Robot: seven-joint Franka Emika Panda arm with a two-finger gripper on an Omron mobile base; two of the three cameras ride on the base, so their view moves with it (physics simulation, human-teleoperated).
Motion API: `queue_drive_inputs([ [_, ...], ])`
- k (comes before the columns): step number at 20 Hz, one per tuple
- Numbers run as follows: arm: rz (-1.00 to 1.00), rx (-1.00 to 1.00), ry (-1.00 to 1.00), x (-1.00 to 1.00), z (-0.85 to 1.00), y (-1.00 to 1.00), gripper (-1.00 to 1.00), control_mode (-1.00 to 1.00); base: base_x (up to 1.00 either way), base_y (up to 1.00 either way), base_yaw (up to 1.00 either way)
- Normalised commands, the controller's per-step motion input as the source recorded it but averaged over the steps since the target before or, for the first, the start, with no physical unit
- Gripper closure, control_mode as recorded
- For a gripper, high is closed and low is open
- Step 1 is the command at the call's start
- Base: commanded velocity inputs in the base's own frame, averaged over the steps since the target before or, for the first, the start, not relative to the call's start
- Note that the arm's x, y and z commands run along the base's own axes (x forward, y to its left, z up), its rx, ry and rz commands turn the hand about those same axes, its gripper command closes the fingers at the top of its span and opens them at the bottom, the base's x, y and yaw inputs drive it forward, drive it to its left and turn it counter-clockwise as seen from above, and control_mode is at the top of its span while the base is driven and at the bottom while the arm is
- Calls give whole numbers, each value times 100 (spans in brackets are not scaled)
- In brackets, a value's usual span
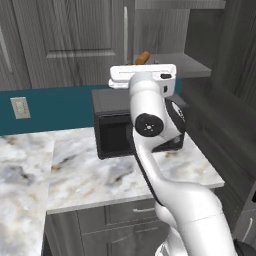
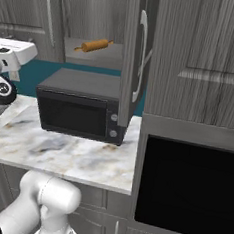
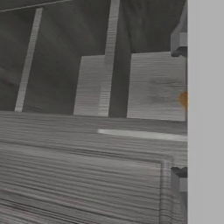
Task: Open the cabinet, retrieve the rolling pin, and place it next to the meat on the cutting board to prepare for tenderizing.
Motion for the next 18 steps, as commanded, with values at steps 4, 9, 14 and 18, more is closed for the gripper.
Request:
queue_drive_inputs([
  [4,2,0,3,40,-22,16,-100,-100,0,0,0],
  [9,3,0,4,43,-25,8,-100,-100,0,0,0],
  [14,7,0,8,50,-20,10,-100,-100,0,0,0],
  [18,7,0,6,50,-9,6,-100,-100,0,0,0],
])
